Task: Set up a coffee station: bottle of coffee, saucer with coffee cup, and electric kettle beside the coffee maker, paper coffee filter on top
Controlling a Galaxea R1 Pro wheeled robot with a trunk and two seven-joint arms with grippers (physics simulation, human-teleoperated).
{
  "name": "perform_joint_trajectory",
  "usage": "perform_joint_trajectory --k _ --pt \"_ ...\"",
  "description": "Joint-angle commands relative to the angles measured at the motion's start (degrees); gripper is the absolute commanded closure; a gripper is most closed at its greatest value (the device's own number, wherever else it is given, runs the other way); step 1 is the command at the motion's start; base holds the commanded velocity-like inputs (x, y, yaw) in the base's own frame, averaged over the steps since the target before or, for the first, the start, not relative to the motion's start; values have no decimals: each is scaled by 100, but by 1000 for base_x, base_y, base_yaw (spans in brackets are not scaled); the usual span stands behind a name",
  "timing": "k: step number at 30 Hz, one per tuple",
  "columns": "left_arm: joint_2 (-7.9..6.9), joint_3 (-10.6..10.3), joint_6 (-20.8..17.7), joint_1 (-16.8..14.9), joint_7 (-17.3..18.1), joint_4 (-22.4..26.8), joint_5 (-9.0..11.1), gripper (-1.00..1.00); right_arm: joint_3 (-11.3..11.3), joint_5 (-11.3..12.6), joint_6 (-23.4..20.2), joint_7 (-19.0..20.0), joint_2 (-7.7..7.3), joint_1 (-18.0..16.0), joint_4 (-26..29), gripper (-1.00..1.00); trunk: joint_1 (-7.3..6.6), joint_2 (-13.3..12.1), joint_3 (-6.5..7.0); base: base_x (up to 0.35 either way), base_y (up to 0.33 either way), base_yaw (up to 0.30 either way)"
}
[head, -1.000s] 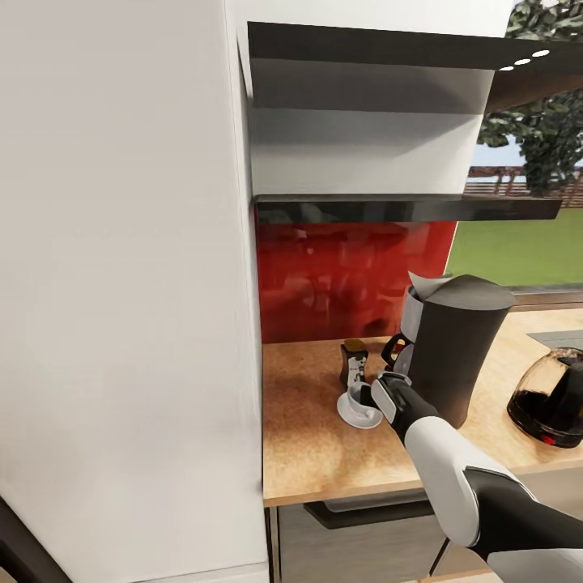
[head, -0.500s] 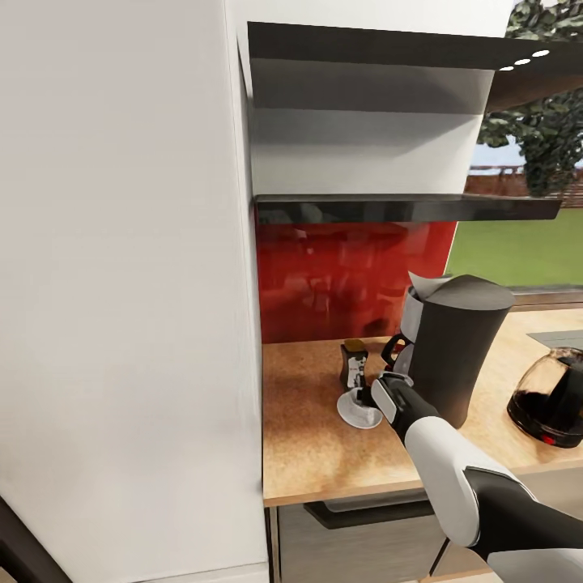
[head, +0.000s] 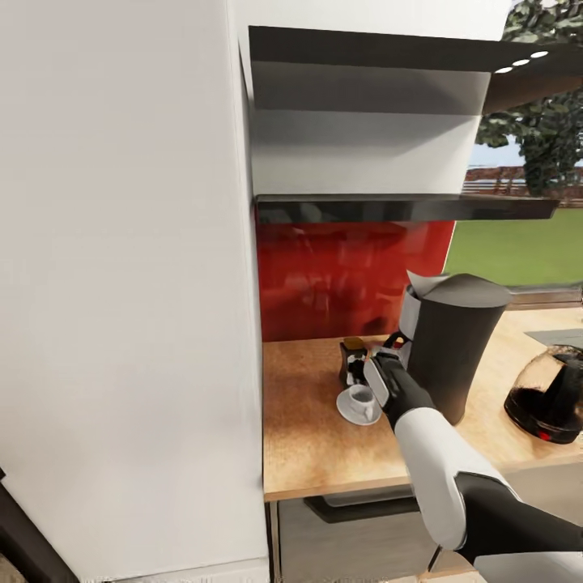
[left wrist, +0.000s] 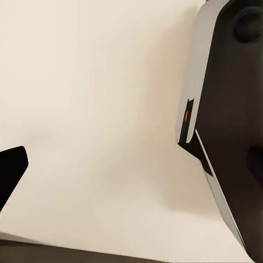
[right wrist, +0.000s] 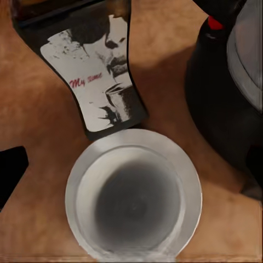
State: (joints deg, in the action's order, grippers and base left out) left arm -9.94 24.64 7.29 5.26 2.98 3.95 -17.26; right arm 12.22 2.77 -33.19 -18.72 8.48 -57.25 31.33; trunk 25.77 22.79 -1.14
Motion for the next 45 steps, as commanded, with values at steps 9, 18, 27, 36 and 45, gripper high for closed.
perform_joint_trajectory --k 9,18,27,36,45 --pt "-3 55 9 -3 27 16 -49 -100 1 31 -188 123 47 -4 390 -100 1 12 -12 -319 11 0" --pt "-1 65 9 -8 19 27 -49 -100 0 31 -186 227 92 -3 358 -100 1 12 -12 -309 177 0" --pt "0 137 18 -68 18 87 -33 -100 0 15 -179 219 119 2 231 -100 1 12 -12 -287 214 -40" --pt "0 138 48 -65 18 96 -32 -100 0 5 -176 222 111 3 220 -100 1 12 -12 -252 214 -255" --pt "9 131 87 -61 18 97 -34 -100 1 -47 2158 426 58 483 225 -100 1 12 -12 -57 74 -263"
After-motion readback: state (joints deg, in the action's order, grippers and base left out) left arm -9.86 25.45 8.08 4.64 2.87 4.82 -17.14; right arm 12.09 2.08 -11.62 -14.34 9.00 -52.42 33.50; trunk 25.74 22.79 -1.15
